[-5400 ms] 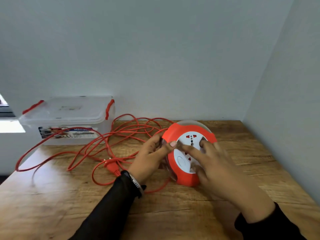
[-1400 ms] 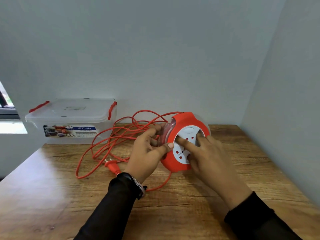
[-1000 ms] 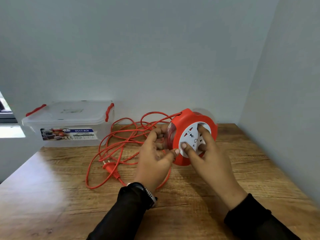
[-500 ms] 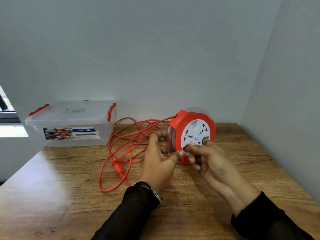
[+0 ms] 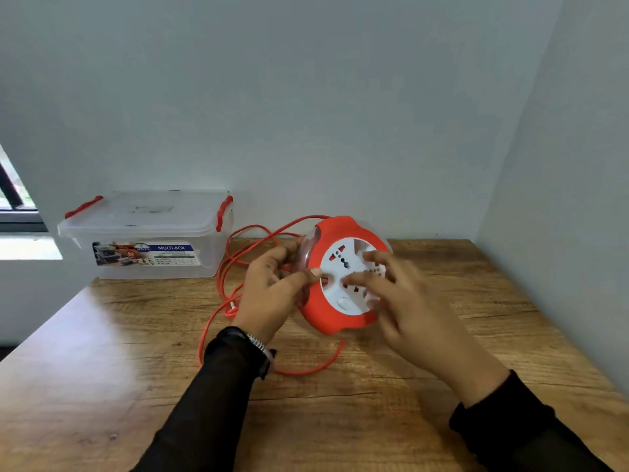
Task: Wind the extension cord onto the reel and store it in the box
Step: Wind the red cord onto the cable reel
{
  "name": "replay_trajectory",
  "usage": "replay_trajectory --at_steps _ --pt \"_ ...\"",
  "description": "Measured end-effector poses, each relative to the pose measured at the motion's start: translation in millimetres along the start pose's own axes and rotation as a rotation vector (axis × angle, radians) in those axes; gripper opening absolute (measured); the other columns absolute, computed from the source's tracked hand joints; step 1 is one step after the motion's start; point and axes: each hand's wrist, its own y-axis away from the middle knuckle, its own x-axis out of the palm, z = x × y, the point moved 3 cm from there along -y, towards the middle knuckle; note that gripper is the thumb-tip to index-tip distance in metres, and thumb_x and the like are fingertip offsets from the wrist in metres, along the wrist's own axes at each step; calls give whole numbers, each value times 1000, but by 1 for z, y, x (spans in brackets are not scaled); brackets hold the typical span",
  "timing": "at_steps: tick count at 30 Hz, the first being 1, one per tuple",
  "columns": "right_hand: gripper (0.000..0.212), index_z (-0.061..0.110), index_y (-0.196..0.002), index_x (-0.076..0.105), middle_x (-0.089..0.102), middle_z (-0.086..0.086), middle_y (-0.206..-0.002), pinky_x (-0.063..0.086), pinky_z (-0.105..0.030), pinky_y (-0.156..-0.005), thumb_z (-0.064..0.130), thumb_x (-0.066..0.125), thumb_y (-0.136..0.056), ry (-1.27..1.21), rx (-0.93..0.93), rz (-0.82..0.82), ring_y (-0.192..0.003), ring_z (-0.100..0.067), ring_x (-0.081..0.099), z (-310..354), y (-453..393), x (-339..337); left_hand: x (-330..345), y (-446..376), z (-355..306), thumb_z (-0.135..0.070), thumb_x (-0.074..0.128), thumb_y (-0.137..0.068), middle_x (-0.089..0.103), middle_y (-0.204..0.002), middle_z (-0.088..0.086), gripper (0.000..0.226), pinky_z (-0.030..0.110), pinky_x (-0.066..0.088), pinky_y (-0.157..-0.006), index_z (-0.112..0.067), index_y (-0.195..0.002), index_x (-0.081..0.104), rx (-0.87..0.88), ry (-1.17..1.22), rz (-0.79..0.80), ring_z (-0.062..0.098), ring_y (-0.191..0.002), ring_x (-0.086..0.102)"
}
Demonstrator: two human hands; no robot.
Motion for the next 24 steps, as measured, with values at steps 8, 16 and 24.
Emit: replay_trajectory --at_steps 8,16,24 --pt "49 46 -130 42 52 -22 -126 48 -52 -87 44 52 -82 223 -30 145 -113 -40 50 -1 0 17 3 4 -2 8 66 -80 75 -96 -15 46 26 60 -66 -28 -108 65 13 -116 157 7 -86 70" --pt "51 46 -125 49 64 -7 -100 43 -38 -70 26 51 -78 398 -12 -68 -90 -30 58 -7 -3 8 14 8 -2 8 70 -79 73 -85 -18 49 17 54 -56 -17 -120 57 76 -205 145 0 -55 64" --pt "60 40 -127 52 70 0 -77 45 -29 -63 40 73 -72 261 174 -272 -69 -25 63 -14 1 0 36 16 7 14 71 -75 61 -101 -4 50 20 56 -60 -21 -107 54 148 -131 77 5 -71 68"
